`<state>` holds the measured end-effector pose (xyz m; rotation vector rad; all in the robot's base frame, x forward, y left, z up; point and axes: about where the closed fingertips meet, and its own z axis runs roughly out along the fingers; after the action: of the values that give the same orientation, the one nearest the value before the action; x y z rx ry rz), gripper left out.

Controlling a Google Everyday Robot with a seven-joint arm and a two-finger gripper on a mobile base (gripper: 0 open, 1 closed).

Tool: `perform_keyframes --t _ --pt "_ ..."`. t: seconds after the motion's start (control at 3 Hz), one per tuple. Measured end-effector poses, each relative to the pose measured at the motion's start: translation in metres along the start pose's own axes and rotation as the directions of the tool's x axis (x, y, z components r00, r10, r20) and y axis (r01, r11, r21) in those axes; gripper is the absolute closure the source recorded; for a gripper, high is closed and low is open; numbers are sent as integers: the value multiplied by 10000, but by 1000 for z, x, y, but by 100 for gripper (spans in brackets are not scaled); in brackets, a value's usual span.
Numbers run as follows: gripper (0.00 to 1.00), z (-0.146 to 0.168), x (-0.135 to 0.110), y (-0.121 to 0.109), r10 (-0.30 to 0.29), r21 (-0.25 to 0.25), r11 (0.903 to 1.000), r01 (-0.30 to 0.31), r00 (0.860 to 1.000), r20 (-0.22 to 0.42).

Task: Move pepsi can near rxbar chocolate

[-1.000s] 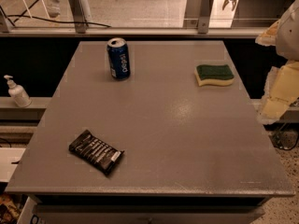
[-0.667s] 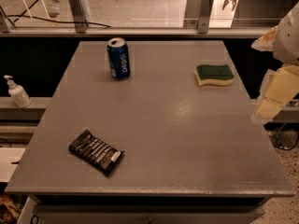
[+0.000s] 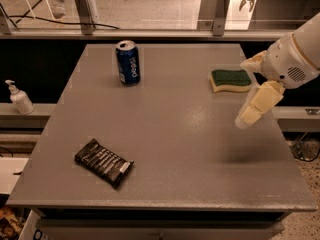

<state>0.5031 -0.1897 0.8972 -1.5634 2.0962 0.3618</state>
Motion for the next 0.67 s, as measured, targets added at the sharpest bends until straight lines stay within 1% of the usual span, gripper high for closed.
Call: perform_keyframes --t 0.33,0.67 --pt "0 42 -22 -19 -67 -647 9978 163 9892 1464" --pt "0 83 -58 -28 -286 -1320 9887 716 9528 3024"
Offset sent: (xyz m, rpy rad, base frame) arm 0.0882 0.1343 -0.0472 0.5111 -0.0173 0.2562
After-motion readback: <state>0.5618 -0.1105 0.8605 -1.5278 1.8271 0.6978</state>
